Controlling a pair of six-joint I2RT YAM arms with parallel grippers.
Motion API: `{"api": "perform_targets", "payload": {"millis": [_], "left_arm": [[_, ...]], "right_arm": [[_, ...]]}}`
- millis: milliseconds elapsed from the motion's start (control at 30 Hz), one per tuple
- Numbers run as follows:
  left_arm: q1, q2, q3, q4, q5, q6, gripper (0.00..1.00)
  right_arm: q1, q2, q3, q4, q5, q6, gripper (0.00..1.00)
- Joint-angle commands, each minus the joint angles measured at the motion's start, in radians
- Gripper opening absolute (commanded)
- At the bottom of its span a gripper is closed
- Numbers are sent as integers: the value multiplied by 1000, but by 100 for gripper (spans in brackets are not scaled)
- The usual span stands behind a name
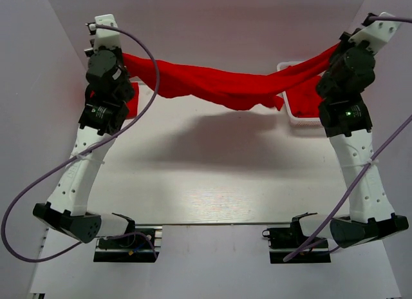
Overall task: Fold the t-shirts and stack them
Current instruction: Flatten out the tshirt
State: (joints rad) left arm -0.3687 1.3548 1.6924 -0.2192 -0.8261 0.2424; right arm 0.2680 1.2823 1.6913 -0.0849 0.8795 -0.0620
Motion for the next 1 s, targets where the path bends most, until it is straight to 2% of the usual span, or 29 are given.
{"api": "perform_targets", "payload": {"millis": [0,167,300,533,600,633,700,733,800,867,933,967], "left_arm": [[17,-91,52,122,-91,136,0],[17,-120,75,193,-105,222,0],[17,-120,113,216,-125,268,0],[27,-66,113,239,-120,288,0],[39,-4,104,225,-145,250,0],[53,18,90,199,-133,226,0],[77,98,90,103,-96,82,0],[108,127,81,7,-40,27,0],[148,191,55,-57,25,-119,0],[206,326,43,-121,103,-201,0],[241,441,70,-149,175,-271,0],[267,563,88,-167,195,-287,0]], "right_arm": [[-13,-44,86,201,105,-191,0],[-13,-84,100,306,118,-330,0],[-13,-89,165,339,131,-375,0],[-15,-23,114,317,141,-351,0],[-27,17,88,268,116,-303,0],[-35,59,76,191,102,-204,0],[-44,92,20,140,6,-136,0],[-50,110,2,101,-17,-31,0],[-64,192,-76,86,-147,42,0],[-73,308,-104,88,-232,115,0],[-79,432,-61,56,-333,135,0],[-79,481,-35,47,-346,155,0]]}}
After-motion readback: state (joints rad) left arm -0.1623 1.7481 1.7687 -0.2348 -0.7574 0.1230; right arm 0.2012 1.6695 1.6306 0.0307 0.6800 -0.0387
